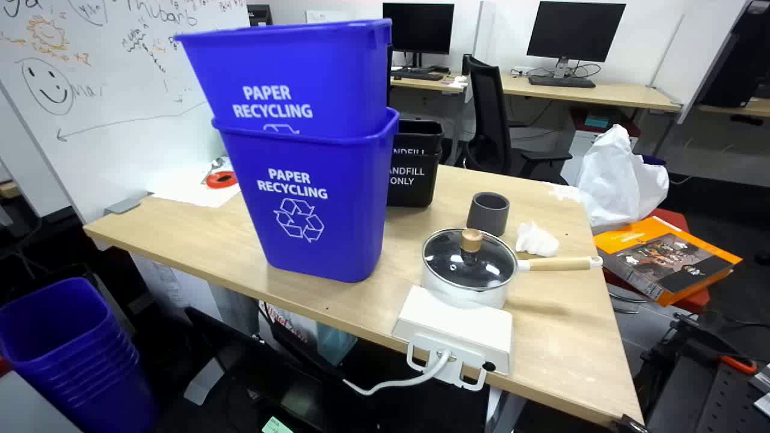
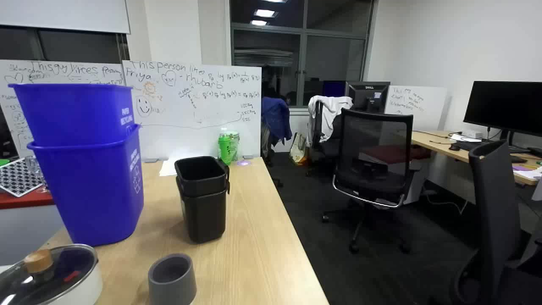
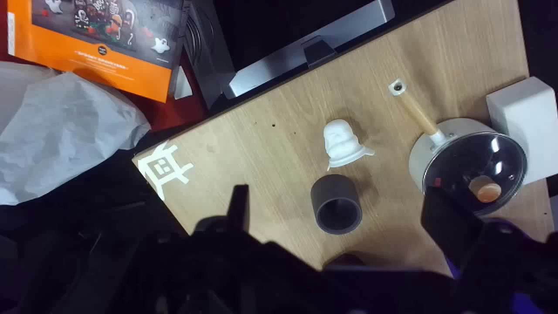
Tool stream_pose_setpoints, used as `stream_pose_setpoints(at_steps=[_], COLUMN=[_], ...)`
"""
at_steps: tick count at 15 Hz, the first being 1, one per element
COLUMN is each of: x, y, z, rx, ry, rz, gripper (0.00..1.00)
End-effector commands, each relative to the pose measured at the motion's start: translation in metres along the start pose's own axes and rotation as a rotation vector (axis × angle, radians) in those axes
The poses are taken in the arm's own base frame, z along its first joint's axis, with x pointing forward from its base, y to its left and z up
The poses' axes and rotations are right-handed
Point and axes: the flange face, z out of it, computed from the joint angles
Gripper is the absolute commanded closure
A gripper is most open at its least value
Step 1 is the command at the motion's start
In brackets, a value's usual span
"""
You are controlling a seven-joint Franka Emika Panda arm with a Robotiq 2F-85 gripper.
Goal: Put the grey vessel inside the black waste bin
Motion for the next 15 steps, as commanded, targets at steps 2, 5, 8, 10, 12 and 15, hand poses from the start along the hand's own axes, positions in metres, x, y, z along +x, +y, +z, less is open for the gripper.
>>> stream_pose_setpoints(at_steps=[2,5,8,10,12,15], x=[0.000,0.000,0.000,-0.001,0.000,0.001], y=[0.000,0.000,0.000,0.002,0.001,-0.001], z=[-0.001,-0.001,-0.001,0.008,0.021,0.049], rx=[0.001,0.001,0.001,0.008,0.030,0.102], ry=[-0.001,-0.001,-0.001,0.009,0.034,0.042], rz=[0.000,0.000,0.000,0.009,-0.008,-0.005], gripper=[0.00,0.00,0.00,0.00,0.00,0.00])
